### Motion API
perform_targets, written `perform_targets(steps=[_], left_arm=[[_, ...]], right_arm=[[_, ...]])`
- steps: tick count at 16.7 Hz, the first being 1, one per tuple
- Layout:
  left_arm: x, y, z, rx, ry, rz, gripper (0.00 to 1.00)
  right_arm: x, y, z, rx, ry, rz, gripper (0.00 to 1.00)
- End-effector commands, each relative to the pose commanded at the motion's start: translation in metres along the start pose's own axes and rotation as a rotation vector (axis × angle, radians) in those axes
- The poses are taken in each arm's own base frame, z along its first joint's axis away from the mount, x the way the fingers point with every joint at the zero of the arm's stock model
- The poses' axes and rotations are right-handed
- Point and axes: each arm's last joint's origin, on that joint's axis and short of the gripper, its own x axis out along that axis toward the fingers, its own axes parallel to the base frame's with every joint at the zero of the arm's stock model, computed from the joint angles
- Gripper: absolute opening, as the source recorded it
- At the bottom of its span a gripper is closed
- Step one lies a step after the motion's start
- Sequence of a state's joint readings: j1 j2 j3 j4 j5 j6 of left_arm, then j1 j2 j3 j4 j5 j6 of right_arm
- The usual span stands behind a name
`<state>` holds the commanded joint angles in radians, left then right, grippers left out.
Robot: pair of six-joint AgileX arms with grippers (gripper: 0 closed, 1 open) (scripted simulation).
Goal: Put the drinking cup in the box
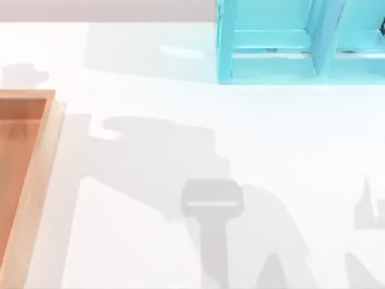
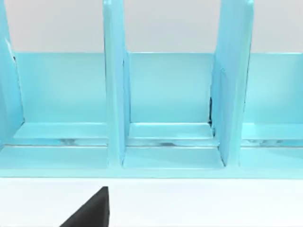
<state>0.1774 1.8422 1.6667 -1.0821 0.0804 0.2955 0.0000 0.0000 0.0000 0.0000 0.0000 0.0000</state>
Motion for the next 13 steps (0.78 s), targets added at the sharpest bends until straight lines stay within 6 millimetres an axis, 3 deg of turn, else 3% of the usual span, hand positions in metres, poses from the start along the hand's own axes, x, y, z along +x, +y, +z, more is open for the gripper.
perform_targets(steps=[3, 5, 13], left_arm=[[-0.017, 0.034, -0.057, -0.058, 0.073, 0.019, 0.0], [-0.025, 0.043, -0.082, -0.086, 0.104, 0.025, 0.0], [-0.023, 0.045, -0.088, -0.089, 0.111, 0.029, 0.0]], right_arm=[[0.0, 0.0, 0.0, 0.0, 0.0, 0.0, 1.0], [0.0, 0.0, 0.0, 0.0, 0.0, 0.0, 1.0], [0.0, 0.0, 0.0, 0.0, 0.0, 0.0, 1.0]])
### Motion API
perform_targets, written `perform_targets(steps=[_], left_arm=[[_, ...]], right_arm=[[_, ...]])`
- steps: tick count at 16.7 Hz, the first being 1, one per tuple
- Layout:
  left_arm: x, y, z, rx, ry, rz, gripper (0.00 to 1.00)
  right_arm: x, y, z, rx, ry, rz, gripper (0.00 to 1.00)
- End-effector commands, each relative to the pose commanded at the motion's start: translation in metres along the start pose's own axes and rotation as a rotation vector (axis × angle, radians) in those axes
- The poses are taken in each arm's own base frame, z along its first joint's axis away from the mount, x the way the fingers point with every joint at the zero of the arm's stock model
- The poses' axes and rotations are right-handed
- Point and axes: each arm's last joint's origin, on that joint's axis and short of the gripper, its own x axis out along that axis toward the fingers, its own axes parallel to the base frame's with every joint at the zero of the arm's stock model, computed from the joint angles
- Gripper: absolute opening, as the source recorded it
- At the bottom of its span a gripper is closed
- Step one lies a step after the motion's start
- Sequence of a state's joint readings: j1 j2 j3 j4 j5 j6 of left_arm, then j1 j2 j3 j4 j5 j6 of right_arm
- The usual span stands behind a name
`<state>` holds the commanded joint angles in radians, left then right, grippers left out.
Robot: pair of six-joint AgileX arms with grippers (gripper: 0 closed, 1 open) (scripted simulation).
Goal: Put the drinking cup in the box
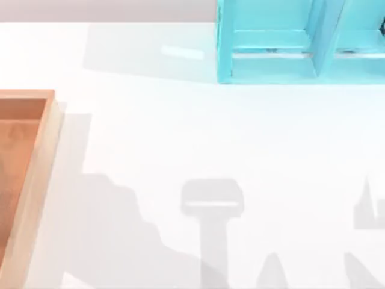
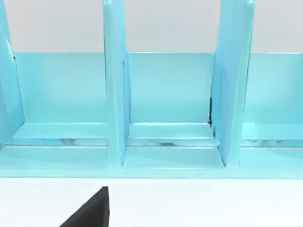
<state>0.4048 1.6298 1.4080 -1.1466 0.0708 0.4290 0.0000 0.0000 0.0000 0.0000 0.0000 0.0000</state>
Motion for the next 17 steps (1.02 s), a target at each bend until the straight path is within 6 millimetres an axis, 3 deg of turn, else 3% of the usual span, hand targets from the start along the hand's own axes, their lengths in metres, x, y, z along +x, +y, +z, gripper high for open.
perform_targets(steps=[9, 14, 17], left_arm=[[0.058, -0.007, -0.005, -0.005, 0.002, -0.001, 0.0], [0.061, -0.008, -0.006, -0.004, 0.003, -0.002, 0.0], [0.061, -0.008, -0.006, -0.004, 0.003, -0.002, 0.23]], right_arm=[[0.0, 0.0, 0.0, 0.0, 0.0, 0.0, 1.0], [0.0, 0.0, 0.0, 0.0, 0.0, 0.0, 1.0], [0.0, 0.0, 0.0, 0.0, 0.0, 0.0, 1.0]])
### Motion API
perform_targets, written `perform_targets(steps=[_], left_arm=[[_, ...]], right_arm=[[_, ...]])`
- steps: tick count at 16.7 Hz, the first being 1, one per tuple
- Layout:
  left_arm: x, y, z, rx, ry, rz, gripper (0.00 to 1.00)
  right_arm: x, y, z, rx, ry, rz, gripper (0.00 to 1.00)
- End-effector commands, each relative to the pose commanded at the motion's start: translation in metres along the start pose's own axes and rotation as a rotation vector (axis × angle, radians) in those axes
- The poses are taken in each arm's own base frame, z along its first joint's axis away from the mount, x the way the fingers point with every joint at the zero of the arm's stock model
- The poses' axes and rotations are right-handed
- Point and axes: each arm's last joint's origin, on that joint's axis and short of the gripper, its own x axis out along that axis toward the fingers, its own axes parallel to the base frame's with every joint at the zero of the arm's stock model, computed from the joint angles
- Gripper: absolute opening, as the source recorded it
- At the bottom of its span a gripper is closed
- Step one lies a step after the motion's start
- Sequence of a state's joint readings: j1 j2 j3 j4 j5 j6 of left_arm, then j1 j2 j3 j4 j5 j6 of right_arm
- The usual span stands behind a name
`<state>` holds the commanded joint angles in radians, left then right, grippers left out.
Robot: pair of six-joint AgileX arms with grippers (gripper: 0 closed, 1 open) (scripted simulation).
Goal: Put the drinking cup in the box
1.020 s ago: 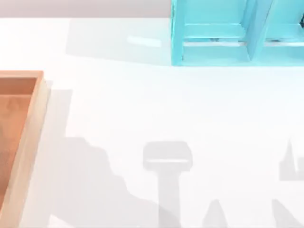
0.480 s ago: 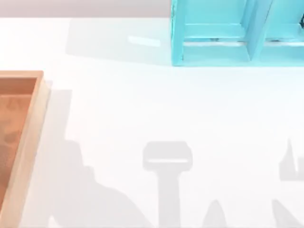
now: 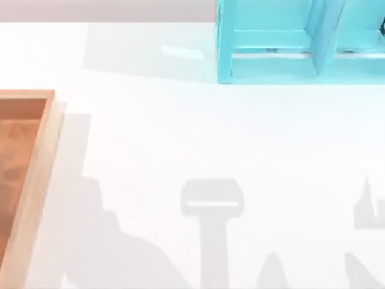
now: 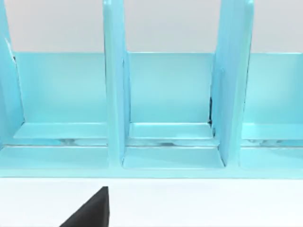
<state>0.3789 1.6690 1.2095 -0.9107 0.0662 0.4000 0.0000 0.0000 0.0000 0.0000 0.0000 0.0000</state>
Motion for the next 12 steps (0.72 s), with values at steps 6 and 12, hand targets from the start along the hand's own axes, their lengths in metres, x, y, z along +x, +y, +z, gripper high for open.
perform_targets(steps=[6, 12], left_arm=[[0.0, 0.0, 0.0, 0.0, 0.0, 0.0, 0.68], [0.0, 0.0, 0.0, 0.0, 0.0, 0.0, 1.0]], right_arm=[[0.0, 0.0, 0.0, 0.0, 0.0, 0.0, 1.0], [0.0, 0.0, 0.0, 0.0, 0.0, 0.0, 1.0]])
